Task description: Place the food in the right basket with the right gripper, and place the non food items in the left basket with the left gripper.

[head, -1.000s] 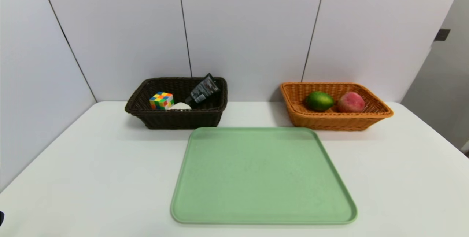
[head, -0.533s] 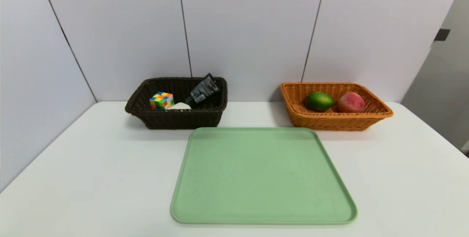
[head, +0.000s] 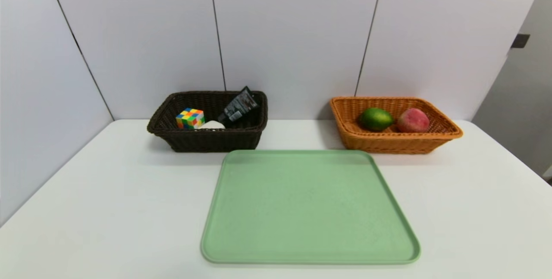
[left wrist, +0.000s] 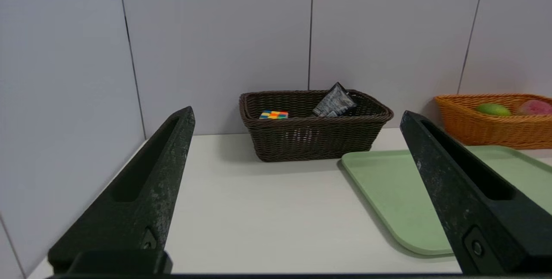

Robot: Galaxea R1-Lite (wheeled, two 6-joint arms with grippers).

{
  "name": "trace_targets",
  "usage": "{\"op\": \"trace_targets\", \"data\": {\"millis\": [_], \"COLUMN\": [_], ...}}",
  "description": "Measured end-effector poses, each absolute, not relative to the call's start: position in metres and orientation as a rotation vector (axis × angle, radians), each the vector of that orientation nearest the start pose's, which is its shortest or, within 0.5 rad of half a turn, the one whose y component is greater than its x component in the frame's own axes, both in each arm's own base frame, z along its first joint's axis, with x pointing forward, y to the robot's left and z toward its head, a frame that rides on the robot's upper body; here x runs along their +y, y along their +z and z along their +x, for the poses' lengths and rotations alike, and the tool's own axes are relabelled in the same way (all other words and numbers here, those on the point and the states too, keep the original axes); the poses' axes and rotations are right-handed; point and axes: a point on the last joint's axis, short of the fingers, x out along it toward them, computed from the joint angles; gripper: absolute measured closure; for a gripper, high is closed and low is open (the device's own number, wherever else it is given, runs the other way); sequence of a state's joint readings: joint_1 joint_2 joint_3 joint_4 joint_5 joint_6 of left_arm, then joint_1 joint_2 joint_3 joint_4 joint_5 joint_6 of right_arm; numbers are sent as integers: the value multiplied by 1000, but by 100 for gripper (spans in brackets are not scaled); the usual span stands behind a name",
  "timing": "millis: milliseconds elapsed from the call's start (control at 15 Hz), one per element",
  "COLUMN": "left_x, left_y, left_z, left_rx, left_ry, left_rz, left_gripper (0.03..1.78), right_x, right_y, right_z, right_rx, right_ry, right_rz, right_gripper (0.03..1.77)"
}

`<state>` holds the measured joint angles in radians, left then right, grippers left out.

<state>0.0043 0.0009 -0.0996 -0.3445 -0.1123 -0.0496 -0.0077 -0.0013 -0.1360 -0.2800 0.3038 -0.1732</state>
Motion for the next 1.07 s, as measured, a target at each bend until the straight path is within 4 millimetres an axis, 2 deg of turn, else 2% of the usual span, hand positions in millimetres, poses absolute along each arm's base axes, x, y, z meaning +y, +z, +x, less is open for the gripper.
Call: {"op": "trace_targets", "data": {"millis": [400,1067], "left_x": [-3,-2], "left_y": [122,99], "left_z": [-34,-26], "left_rx": [-418,-235], "left_ry": [-83,-85], "left_rz": [114,117], "left_gripper": [12,12], "right_x": [7,6], "right_y": [132,112], "right_z": [-40,-30], "right_rx": [-419,-380], "right_ry": [239,201], "right_rz": [-277,-270], "right_gripper": [9,9]}}
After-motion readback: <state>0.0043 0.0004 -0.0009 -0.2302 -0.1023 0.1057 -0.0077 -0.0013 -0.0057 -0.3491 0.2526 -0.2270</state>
